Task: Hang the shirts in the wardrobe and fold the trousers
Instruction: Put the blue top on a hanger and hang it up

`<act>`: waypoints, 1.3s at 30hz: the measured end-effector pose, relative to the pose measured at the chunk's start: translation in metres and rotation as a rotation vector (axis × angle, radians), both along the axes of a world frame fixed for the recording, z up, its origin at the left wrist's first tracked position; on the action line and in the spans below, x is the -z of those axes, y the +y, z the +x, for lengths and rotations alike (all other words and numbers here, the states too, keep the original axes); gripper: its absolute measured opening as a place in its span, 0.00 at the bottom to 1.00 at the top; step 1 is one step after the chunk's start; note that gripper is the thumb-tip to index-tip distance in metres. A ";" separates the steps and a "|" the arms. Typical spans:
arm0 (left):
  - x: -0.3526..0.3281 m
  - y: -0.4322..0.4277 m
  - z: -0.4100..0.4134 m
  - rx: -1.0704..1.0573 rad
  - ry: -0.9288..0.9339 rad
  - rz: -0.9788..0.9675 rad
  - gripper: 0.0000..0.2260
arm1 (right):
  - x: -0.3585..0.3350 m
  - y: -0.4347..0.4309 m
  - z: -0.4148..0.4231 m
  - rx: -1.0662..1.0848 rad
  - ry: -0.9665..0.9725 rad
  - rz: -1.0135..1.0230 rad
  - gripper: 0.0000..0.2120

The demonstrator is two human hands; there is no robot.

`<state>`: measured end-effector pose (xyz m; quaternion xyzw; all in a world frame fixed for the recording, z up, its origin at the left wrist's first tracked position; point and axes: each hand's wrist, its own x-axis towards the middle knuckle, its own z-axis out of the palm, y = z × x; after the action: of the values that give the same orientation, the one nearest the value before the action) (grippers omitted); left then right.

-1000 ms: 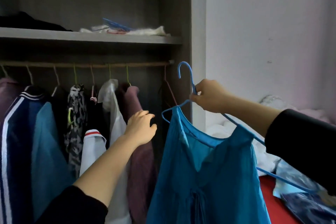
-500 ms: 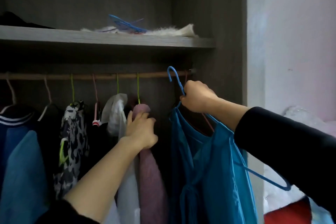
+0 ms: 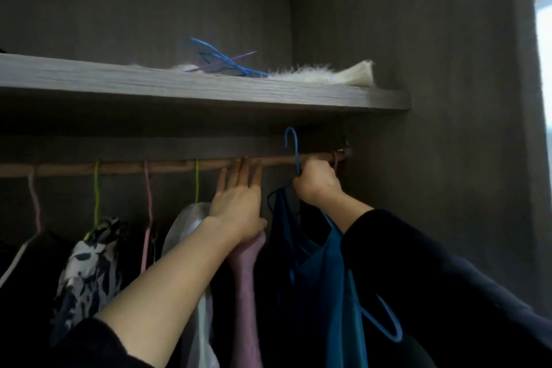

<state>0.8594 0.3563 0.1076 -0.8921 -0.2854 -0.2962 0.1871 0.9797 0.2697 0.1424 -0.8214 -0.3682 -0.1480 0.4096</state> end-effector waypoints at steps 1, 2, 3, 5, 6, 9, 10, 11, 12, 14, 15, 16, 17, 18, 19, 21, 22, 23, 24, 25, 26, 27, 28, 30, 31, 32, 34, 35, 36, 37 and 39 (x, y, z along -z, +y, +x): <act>-0.004 0.006 0.004 -0.005 -0.015 0.029 0.47 | 0.001 0.009 0.004 0.000 0.018 0.006 0.10; -0.007 0.011 0.008 -0.009 -0.030 0.048 0.47 | 0.002 0.017 0.006 -0.002 0.032 0.003 0.11; -0.010 0.016 0.011 -0.009 -0.042 0.057 0.46 | 0.004 0.023 0.009 -0.003 0.038 -0.010 0.11; -0.012 0.023 0.017 0.001 -0.068 0.075 0.44 | 0.008 0.032 0.013 -0.011 0.032 -0.050 0.11; -0.012 0.026 0.019 0.014 -0.090 0.093 0.42 | 0.012 0.035 0.013 -0.012 0.030 -0.072 0.11; -0.006 0.029 0.024 0.067 -0.169 0.132 0.39 | 0.026 0.039 0.015 -0.018 0.019 -0.135 0.12; -0.005 0.028 0.026 0.073 -0.185 0.135 0.39 | 0.030 0.040 0.016 -0.016 0.014 -0.156 0.13; -0.004 0.028 0.028 0.068 -0.194 0.138 0.39 | 0.034 0.040 0.017 -0.021 0.009 -0.175 0.14; -0.004 0.027 0.029 0.055 -0.197 0.145 0.39 | 0.035 0.040 0.019 -0.033 0.008 -0.181 0.13; -0.005 0.025 0.033 0.025 -0.192 0.156 0.39 | 0.032 0.037 0.024 -0.060 0.025 -0.154 0.12; -0.006 0.025 0.034 0.016 -0.187 0.157 0.39 | 0.029 0.032 0.025 -0.065 0.025 -0.121 0.14; -0.006 0.024 0.034 0.012 -0.183 0.157 0.39 | 0.025 0.027 0.027 -0.055 0.006 -0.073 0.16; -0.006 0.024 0.034 0.011 -0.182 0.159 0.40 | 0.021 0.019 0.029 -0.027 -0.030 -0.025 0.15; -0.006 0.024 0.034 0.010 -0.183 0.161 0.40 | 0.018 0.010 0.030 0.011 -0.077 0.011 0.13; -0.006 0.024 0.034 0.008 -0.185 0.163 0.40 | 0.016 0.001 0.033 0.065 -0.141 0.020 0.10; -0.005 0.022 0.035 0.000 -0.185 0.162 0.41 | 0.017 -0.013 0.039 0.184 -0.276 -0.037 0.10; -0.005 0.021 0.035 -0.004 -0.183 0.161 0.41 | 0.018 -0.018 0.042 0.233 -0.310 -0.096 0.12; -0.005 0.021 0.036 -0.006 -0.180 0.160 0.41 | 0.021 -0.020 0.046 0.269 -0.304 -0.160 0.14; -0.005 0.020 0.036 -0.004 -0.177 0.159 0.42 | 0.025 -0.019 0.051 0.286 -0.264 -0.210 0.14; -0.005 0.020 0.035 -0.001 -0.175 0.158 0.42 | 0.029 -0.017 0.057 0.285 -0.195 -0.244 0.14; -0.005 0.020 0.035 0.005 -0.174 0.154 0.42 | 0.033 -0.015 0.063 0.266 -0.109 -0.250 0.14; -0.005 0.020 0.034 0.012 -0.173 0.148 0.42 | 0.036 -0.012 0.068 0.230 -0.004 -0.217 0.14; -0.005 0.020 0.034 0.015 -0.170 0.143 0.41 | 0.038 -0.009 0.073 0.185 0.111 -0.150 0.14; -0.006 0.021 0.033 0.014 -0.165 0.141 0.41 | 0.038 -0.005 0.080 0.114 0.282 0.017 0.15; -0.006 0.021 0.034 0.012 -0.163 0.138 0.41 | 0.035 -0.003 0.081 0.101 0.322 0.080 0.14; -0.006 0.021 0.034 0.009 -0.162 0.134 0.42 | 0.032 -0.002 0.080 0.097 0.331 0.125 0.13; -0.006 0.020 0.036 0.003 -0.161 0.125 0.42 | 0.025 -0.001 0.077 0.076 0.296 0.184 0.12; -0.006 0.020 0.037 -0.002 -0.164 0.123 0.43 | 0.022 -0.002 0.074 0.053 0.278 0.208 0.12; -0.006 0.020 0.038 -0.009 -0.166 0.122 0.43 | 0.021 -0.003 0.069 0.032 0.264 0.227 0.12; -0.005 0.019 0.039 -0.018 -0.164 0.120 0.43 | 0.022 -0.005 0.065 0.013 0.257 0.237 0.13; -0.003 0.017 0.039 -0.024 -0.153 0.114 0.44 | 0.028 -0.010 0.056 -0.016 0.262 0.212 0.14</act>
<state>0.8988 0.3730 0.1107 -0.8514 -0.2923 -0.3767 0.2187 1.0354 0.2595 0.1146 -0.7828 -0.3006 -0.0745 0.5397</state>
